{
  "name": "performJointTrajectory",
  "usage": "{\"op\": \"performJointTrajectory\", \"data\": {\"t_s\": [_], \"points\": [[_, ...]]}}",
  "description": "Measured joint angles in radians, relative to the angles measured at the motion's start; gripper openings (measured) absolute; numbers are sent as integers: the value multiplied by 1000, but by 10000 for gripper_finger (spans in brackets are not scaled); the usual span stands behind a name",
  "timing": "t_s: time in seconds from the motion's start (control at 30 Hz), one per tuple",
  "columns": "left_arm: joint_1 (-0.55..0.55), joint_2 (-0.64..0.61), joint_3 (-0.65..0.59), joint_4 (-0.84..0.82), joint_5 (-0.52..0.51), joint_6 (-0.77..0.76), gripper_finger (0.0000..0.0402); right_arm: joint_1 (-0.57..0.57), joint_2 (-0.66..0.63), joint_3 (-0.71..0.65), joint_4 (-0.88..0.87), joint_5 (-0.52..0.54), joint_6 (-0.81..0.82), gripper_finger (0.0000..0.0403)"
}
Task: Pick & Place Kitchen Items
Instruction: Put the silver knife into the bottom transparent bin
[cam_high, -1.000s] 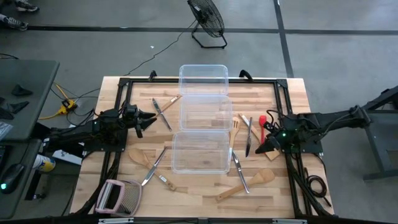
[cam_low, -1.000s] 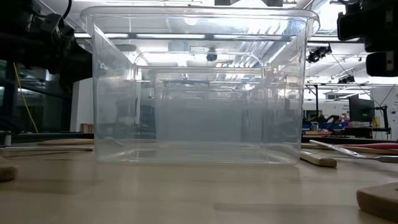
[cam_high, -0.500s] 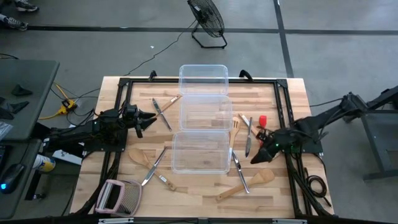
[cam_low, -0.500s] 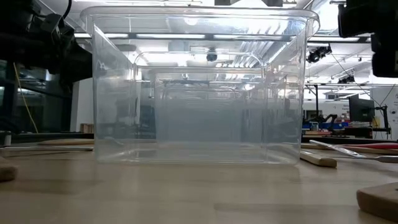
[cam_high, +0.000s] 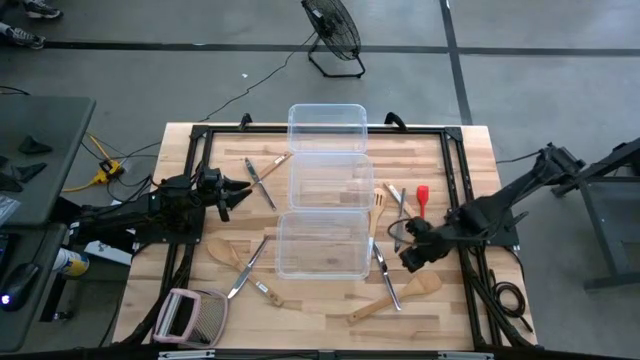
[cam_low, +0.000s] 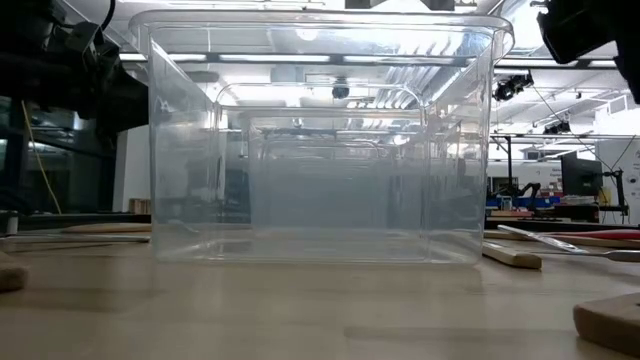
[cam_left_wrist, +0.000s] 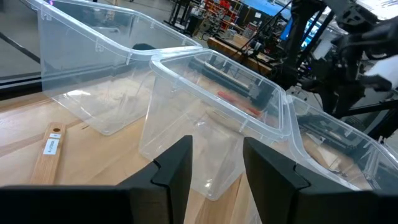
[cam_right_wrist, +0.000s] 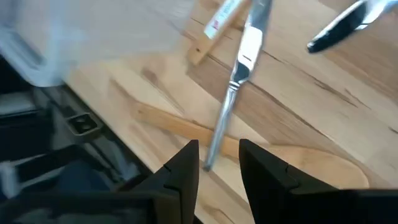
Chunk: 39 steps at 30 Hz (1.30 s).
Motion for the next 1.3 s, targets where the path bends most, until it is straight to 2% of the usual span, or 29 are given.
{"op": "performJointTrajectory", "data": {"t_s": [0.13,0.23,0.37,0.5,0.7,0.83,1.1,1.3], "points": [[0,0,0,0,0,0,143,27,103,44,14,0,-10,93],[0,0,0,0,0,0,143,54,164,60,95,15,-80,88],[0,0,0,0,0,0,143,57,227,66,96,-22,-31,96],[0,0,0,0,0,0,143,57,293,88,98,9,-15,132],[0,0,0,0,0,0,143,58,368,93,89,20,-25,207],[0,0,0,0,0,0,143,58,407,93,86,20,-30,235],[0,0,0,0,0,0,143,140,436,92,74,91,-38,233],[0,0,0,0,0,0,143,187,470,91,96,188,-27,232]]}}
